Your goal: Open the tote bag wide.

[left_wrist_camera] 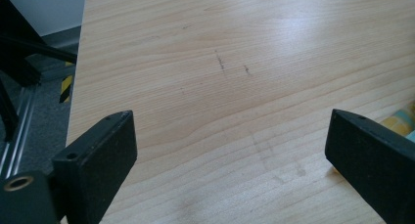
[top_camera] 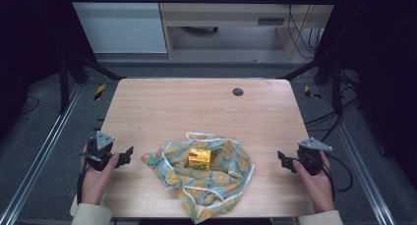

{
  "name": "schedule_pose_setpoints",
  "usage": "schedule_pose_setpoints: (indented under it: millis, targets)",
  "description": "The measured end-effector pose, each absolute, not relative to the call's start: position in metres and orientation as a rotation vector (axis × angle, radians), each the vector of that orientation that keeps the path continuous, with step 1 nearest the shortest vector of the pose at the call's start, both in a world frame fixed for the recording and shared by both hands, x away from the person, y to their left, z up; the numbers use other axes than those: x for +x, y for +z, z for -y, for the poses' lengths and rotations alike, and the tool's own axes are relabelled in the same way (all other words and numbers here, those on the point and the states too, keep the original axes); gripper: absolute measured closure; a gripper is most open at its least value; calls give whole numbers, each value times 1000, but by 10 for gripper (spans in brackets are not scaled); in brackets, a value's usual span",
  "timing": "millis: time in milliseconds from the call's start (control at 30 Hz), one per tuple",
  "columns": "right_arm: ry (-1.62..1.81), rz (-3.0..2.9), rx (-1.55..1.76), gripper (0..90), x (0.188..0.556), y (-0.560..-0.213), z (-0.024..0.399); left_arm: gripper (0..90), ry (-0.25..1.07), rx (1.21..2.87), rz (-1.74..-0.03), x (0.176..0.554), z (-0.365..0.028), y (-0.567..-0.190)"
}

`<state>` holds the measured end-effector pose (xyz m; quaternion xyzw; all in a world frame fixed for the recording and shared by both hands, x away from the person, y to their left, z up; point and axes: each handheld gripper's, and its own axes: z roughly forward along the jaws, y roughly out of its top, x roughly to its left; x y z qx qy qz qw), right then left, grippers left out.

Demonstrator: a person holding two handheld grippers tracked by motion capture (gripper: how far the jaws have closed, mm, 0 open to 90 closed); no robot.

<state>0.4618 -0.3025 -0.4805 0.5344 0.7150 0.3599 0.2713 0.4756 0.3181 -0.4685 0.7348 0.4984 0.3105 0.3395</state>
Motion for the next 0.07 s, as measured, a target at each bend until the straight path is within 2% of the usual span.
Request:
schedule_pose_setpoints:
  millis: [67]
  targets:
    - [971, -1904, 1413, 120, 460, -481, 303, 50, 798, 1908, -1304, 476, -318, -469]
